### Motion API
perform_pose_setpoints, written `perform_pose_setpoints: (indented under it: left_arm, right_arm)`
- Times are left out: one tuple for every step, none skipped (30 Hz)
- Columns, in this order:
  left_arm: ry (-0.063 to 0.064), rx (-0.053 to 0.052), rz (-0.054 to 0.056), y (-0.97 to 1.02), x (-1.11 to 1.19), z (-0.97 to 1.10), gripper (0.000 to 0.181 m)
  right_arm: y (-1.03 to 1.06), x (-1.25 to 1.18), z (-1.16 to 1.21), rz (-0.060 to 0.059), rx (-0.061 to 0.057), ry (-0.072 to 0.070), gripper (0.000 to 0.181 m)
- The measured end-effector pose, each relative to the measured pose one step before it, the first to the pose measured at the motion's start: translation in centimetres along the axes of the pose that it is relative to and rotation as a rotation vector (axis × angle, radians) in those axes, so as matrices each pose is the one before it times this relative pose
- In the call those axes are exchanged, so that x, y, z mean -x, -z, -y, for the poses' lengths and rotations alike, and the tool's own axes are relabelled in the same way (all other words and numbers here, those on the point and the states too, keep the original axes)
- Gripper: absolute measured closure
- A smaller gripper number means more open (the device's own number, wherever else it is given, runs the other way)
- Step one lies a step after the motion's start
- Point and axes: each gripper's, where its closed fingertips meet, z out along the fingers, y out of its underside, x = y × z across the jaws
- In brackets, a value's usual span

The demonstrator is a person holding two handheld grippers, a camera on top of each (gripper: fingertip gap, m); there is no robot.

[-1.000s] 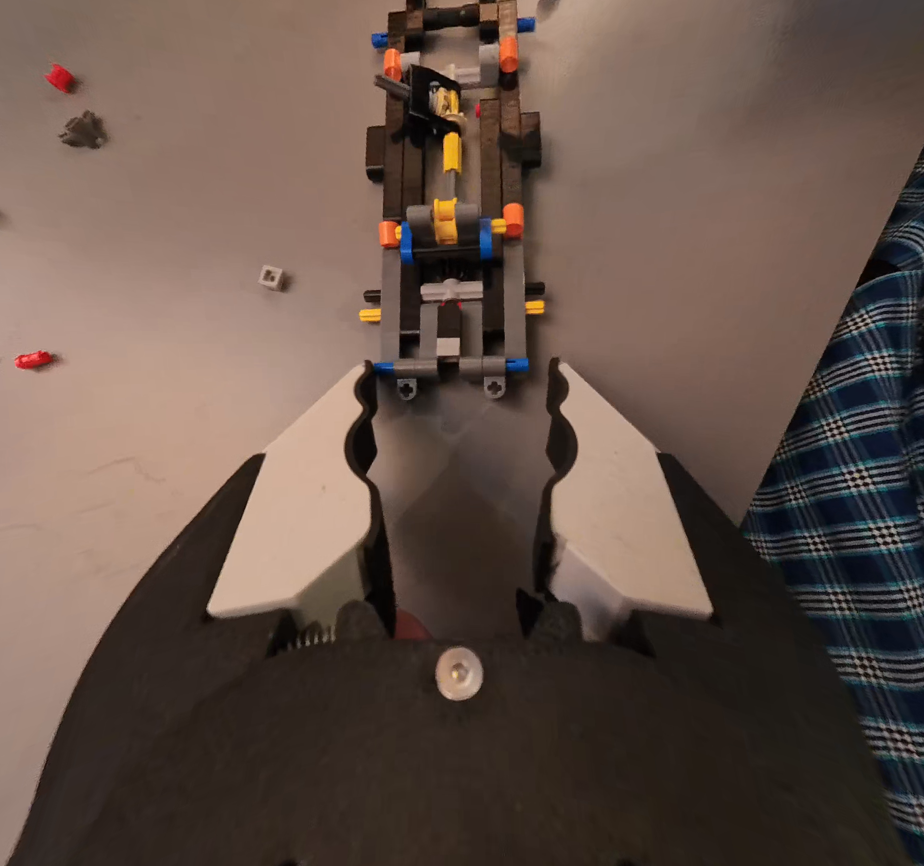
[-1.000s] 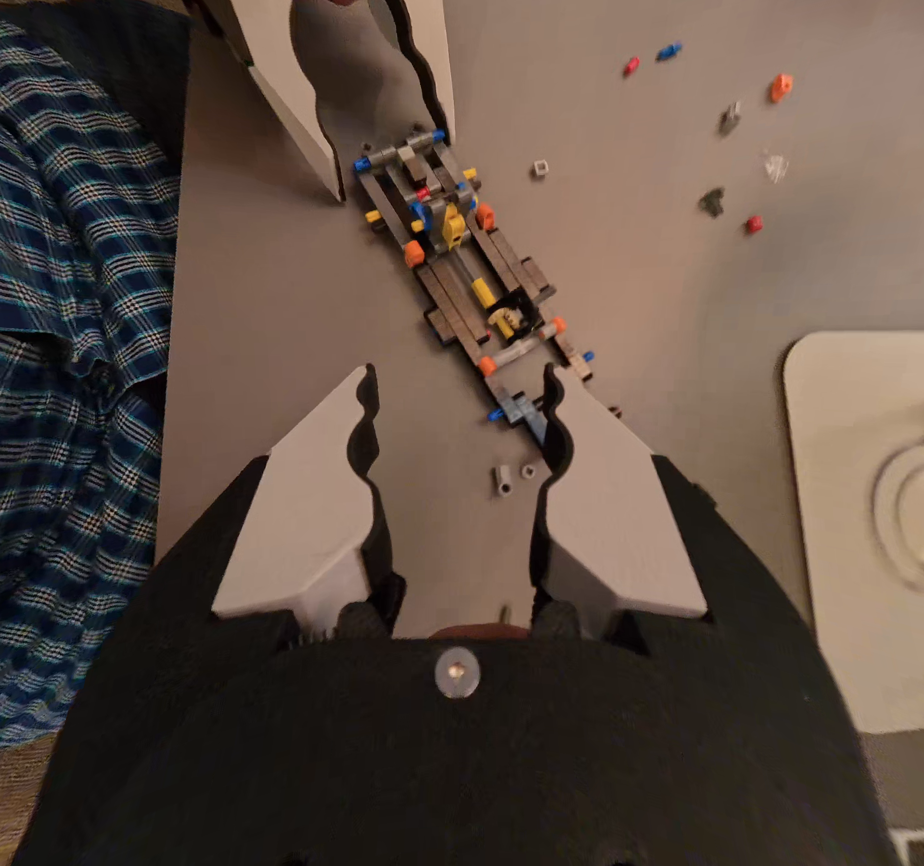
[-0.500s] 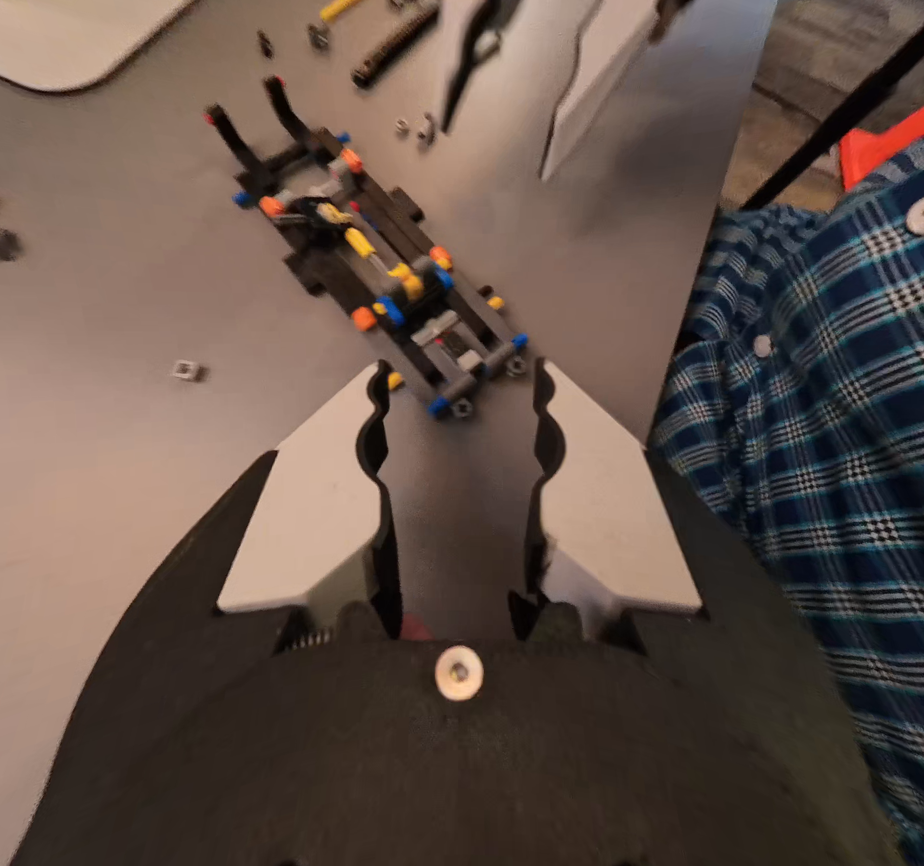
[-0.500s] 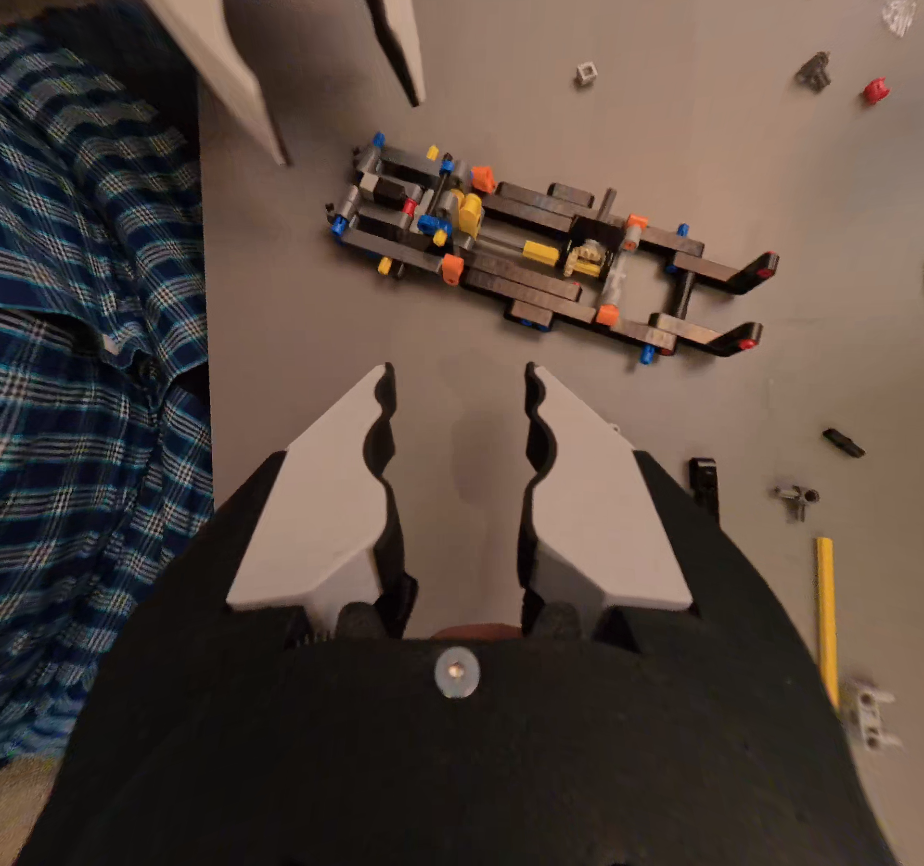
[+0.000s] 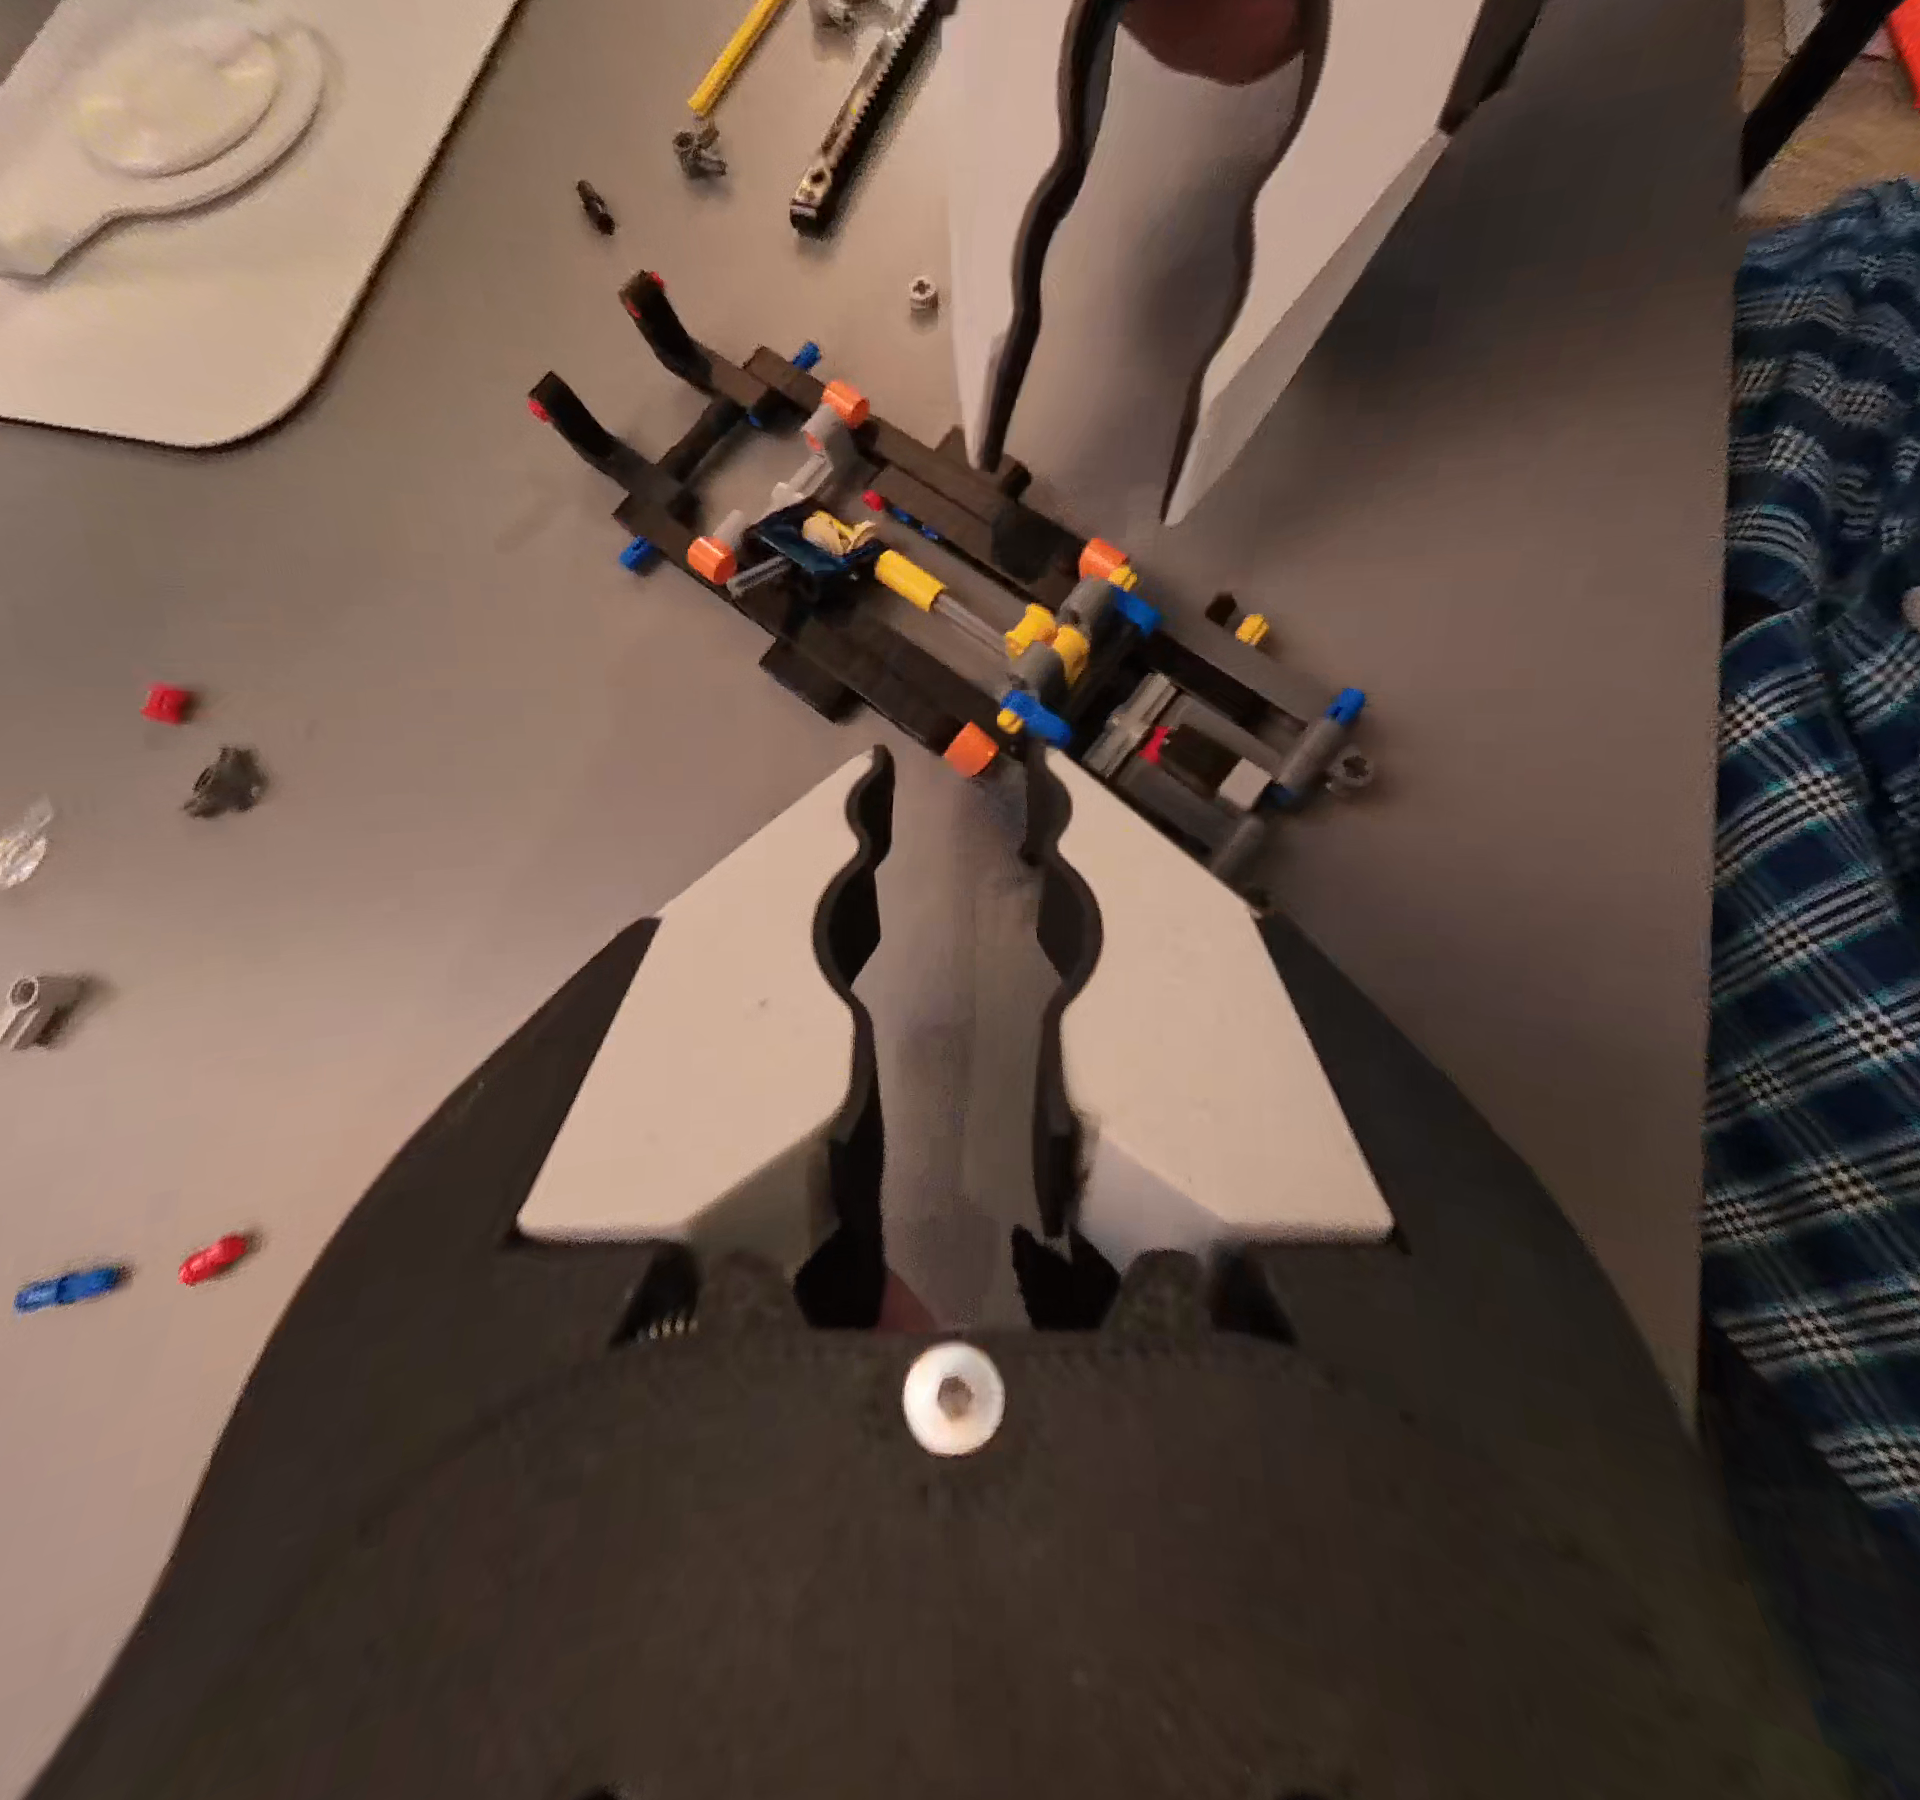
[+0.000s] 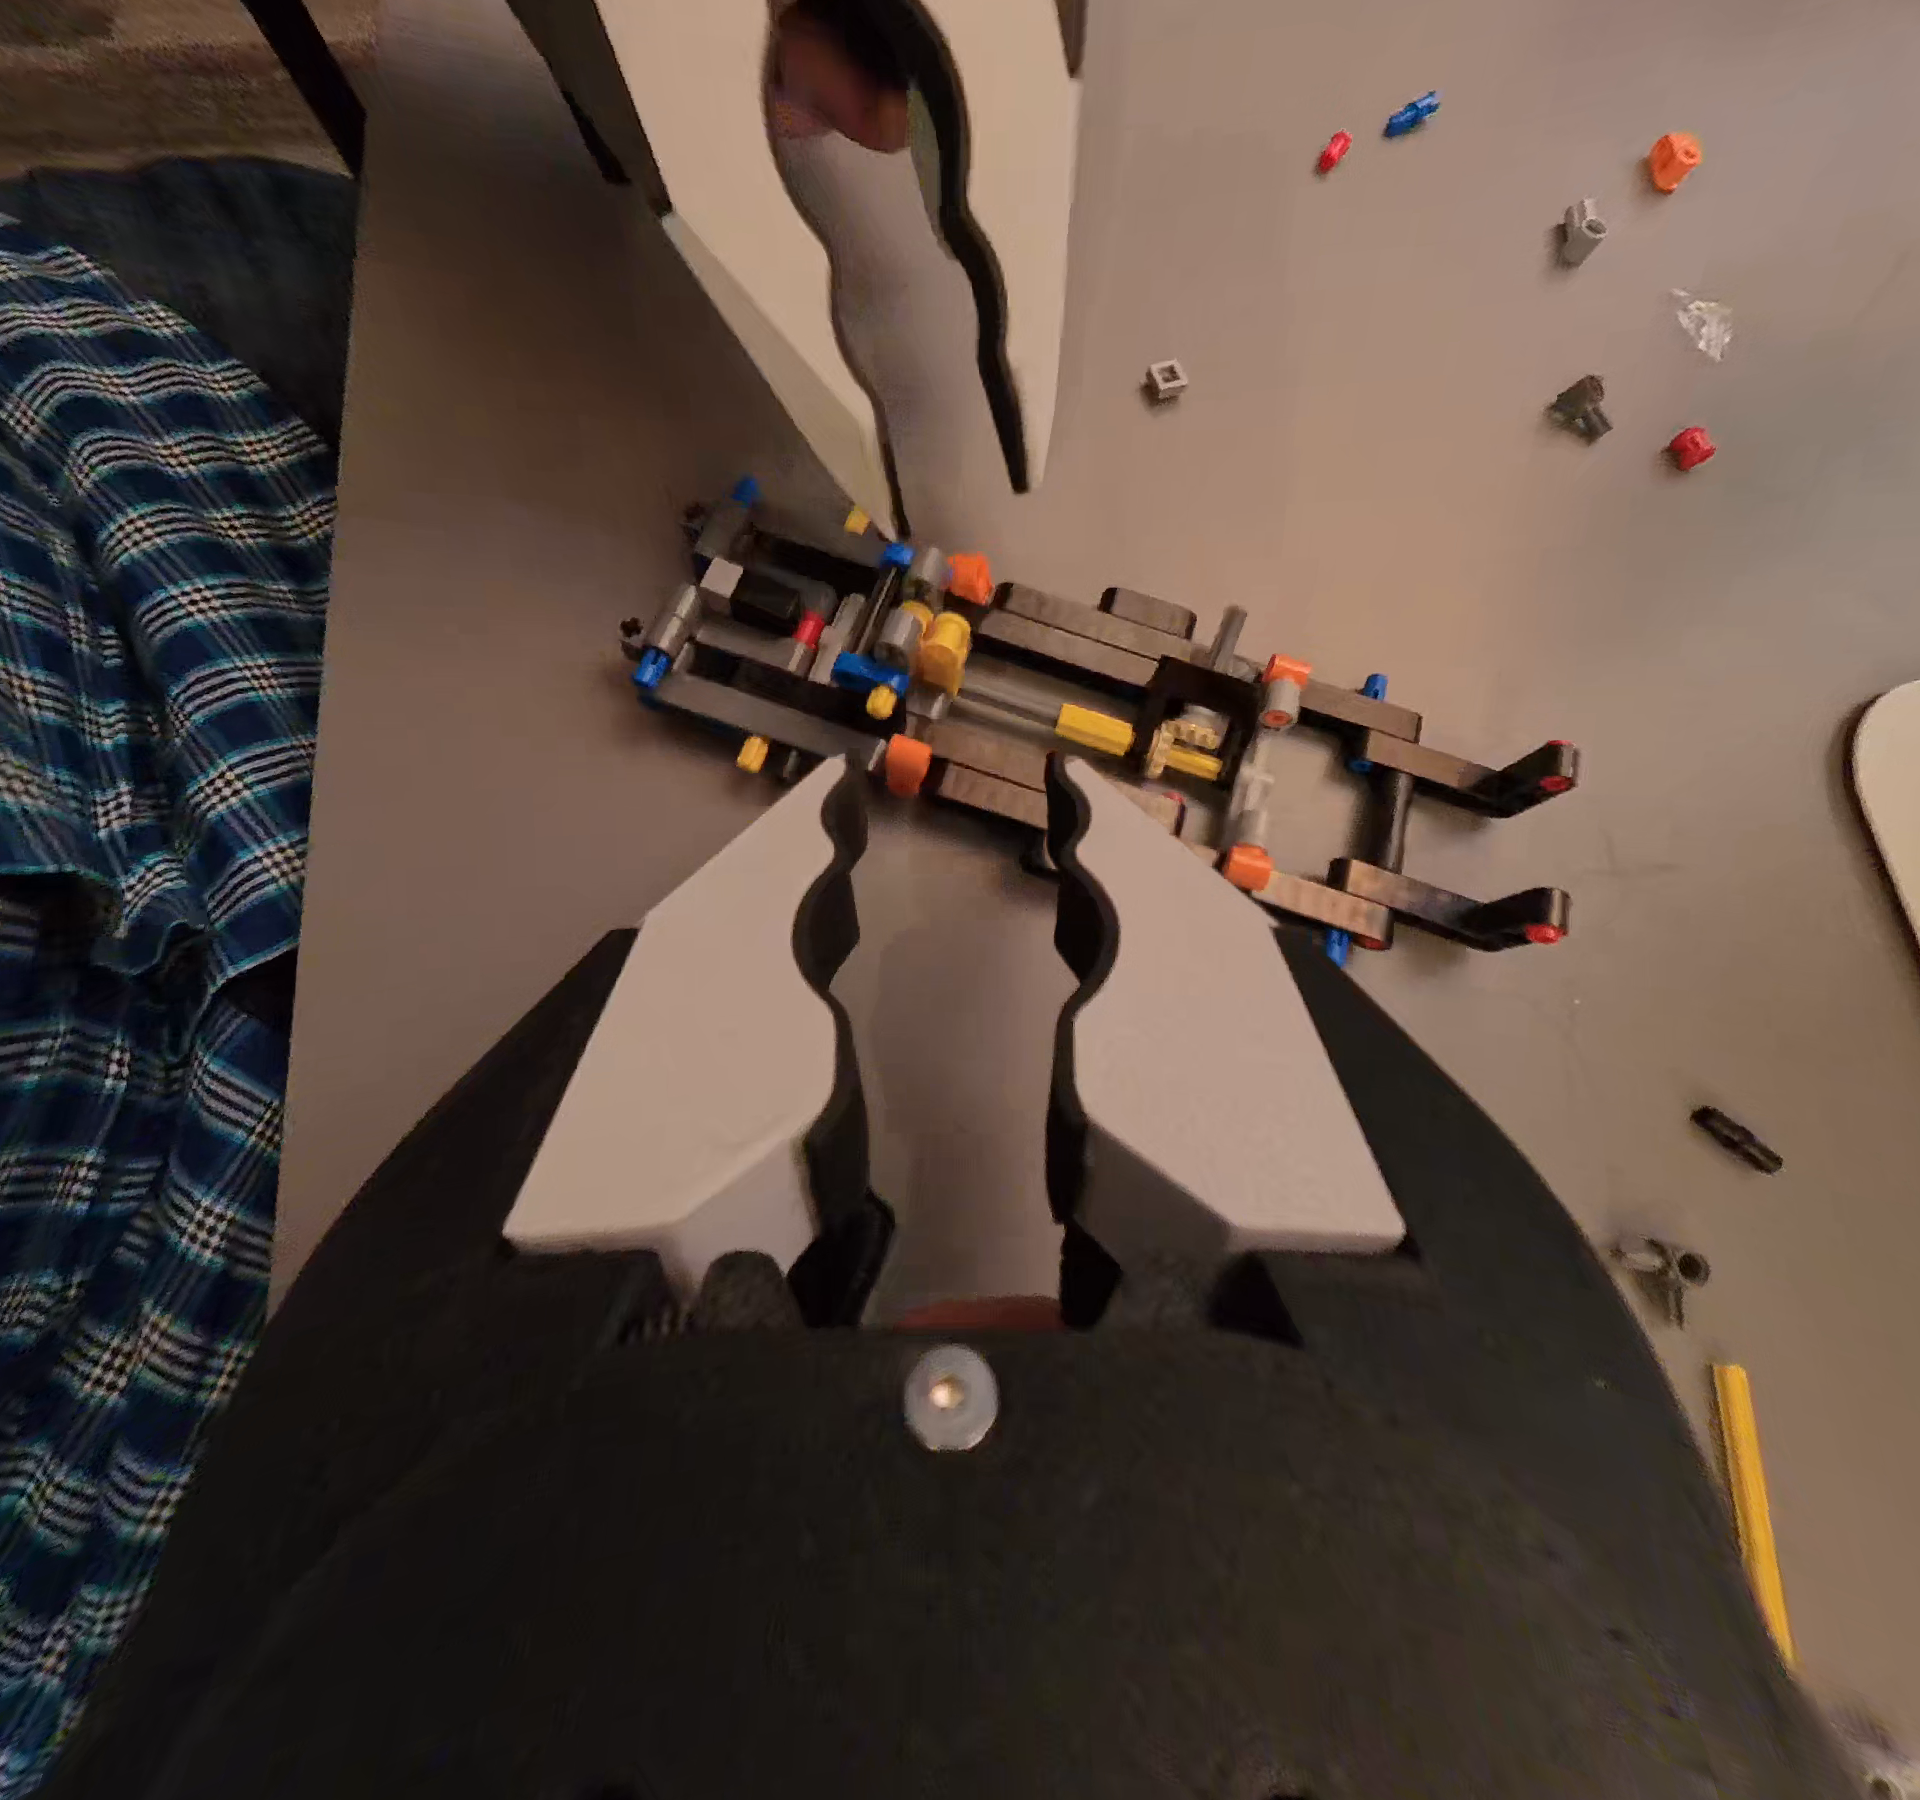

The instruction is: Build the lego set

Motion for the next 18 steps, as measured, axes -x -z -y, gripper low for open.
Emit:
perform_pose_setpoints:
  left_arm:
    - [-0.0078, 0.0173, -0.0089, -0.287, 0.071, -0.258, 0.159]
    - [-0.0104, 0.0048, -0.0032, -0.231, 0.103, -0.093, 0.159]
    - [-0.0013, -0.0036, -0.0177, -0.161, -0.131, 0.04, 0.16]
    - [0.008, -0.0032, -0.0217, -0.174, -0.199, 0.034, 0.16]
    - [0.0037, 0.001, -0.0031, -0.191, 0.066, -0.048, 0.16]
    - [0.0, -0.0019, 0.004, -0.154, 0.167, -0.044, 0.161]
    - [0.011, -0.0108, -0.0104, -0.109, -0.007, 0.084, 0.163]
    - [0.0181, -0.0123, -0.0172, -0.064, -0.075, 0.167, 0.165]
    - [0.0115, -0.0101, -0.0073, -0.056, 0.046, 0.136, 0.167]
    - [0.009, -0.0065, -0.0056, -0.053, 0.089, 0.082, 0.171]
    - [0.0115, -0.0019, -0.0051, -0.071, 0.122, 0.024, 0.172]
    - [0.0061, -0.0036, -0.0078, -0.066, 0.07, 0.049, 0.172]
    - [0.009, -0.0022, -0.0114, -0.056, 0.022, 0.034, 0.172]
    - [0.0183, 0.0015, -0.0146, -0.05, 0.04, -0.001, 0.172]
    - [0.0243, 0.0018, -0.014, -0.049, 0.058, 0.013, 0.172]
    - [0.0184, 0.0005, -0.0114, -0.055, 0.05, 0.018, 0.172]
    - [0.0183, 0.0032, -0.0111, -0.03, 0.054, 0.011, 0.172]
    - [0.0284, 0.0052, -0.0147, -0.029, 0.037, -0.013, 0.172]
  right_arm:
    - [-0.175, 0.103, -0.005, 0.009, -0.0048, 0.0066, 0.148]
    - [-0.184, 0.061, -0.001, 0.006, -0.0061, 0.0071, 0.149]
    - [-0.223, 0.036, -0.081, 0.0063, -0.0024, 0.0014, 0.148]
    - [-0.245, -0.012, -0.301, 0.0074, 0.0124, -0.0018, 0.148]
    - [-0.189, -0.111, -0.271, 0.0016, 0.0094, 0.0018, 0.148]
    - [-0.113, -0.046, -0.134, 0.0052, -0.0002, -0.0009, 0.148]
    - [-0.083, 0.089, -0.087, 0.0136, -0.0026, -0.0055, 0.151]
    - [-0.053, 0.013, -0.043, 0.0072, -0.0045, -0.0025, 0.153]
    - [-0.071, 0.008, -0.044, 0.0054, -0.0037, 0.001, 0.153]
    - [-0.064, 0.028, -0.031, 0.0071, -0.0044, -0.0013, 0.156]
    - [-0.043, -0.014, 0.053, 0.0064, -0.0073, -0.0058, 0.158]
    - [-0.026, 0.041, 0.045, 0.0093, -0.0063, -0.0048, 0.16]
    - [-0.024, 0.053, 0.033, 0.0075, -0.0048, -0.0002, 0.161]
    - [-0.016, 0.017, 0.007, 0.0038, -0.0025, 0.0014, 0.161]
    - [0.004, -0.007, -0.006, 0.0026, 0.0004, 0.0016, 0.161]
    - [-0.009, 0.035, 0.002, 0.0072, 0.0009, 0.0006, 0.163]
    - [-0.019, 0.03, 0.013, 0.008, -0.0009, -0.0011, 0.164]
    - [-0.03, 0.019, 0.018, 0.0075, -0.002, -0.0018, 0.164]
